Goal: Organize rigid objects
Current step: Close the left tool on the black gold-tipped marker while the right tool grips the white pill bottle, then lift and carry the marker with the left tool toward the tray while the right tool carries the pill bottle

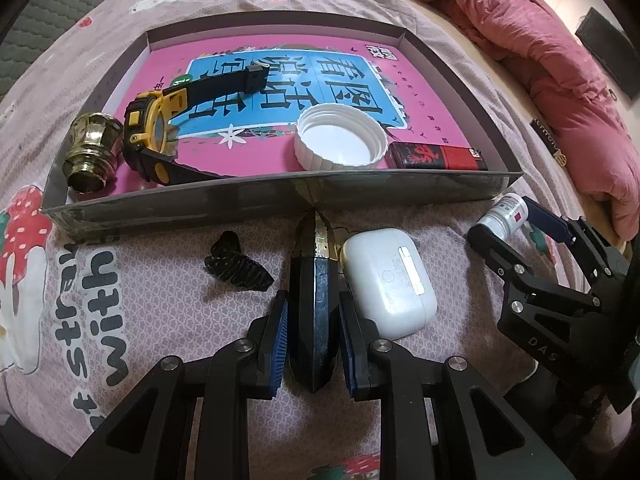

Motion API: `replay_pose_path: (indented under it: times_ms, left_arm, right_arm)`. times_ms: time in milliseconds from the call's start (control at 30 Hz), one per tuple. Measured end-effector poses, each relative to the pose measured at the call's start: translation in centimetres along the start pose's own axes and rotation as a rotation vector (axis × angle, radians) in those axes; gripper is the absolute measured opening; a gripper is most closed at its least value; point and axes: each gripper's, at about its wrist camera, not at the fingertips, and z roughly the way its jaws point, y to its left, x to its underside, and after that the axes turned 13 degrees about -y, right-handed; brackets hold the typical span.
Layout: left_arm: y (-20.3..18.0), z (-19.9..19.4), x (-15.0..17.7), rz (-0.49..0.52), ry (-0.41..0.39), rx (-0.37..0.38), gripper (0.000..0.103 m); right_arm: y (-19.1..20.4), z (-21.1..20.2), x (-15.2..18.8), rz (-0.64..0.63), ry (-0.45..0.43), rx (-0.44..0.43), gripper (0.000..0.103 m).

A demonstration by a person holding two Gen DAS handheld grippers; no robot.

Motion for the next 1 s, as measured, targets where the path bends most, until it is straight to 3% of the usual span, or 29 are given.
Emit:
replay_pose_path:
  times_ms: [200,533,1000]
  left_arm:
    - [-0.5,0.7,-0.3,0.008,0.008,-0.012,0.023]
    - [-0.4,0.5,-0.3,-0.006,0.001,0.004,0.023]
    - [1.8,-1.7,1.1,-0.082,0.000,0.095,0.023]
  right_arm:
    - [0.6,0.2,0.1,-0.023,-0.001,-0.015,0.048]
    - [-0.5,-0.5,0.3,0.067,-0.009,-0.067,0.047]
    - [-1.3,-1.1,0.3,0.150,-0.012,-0.096,0.047]
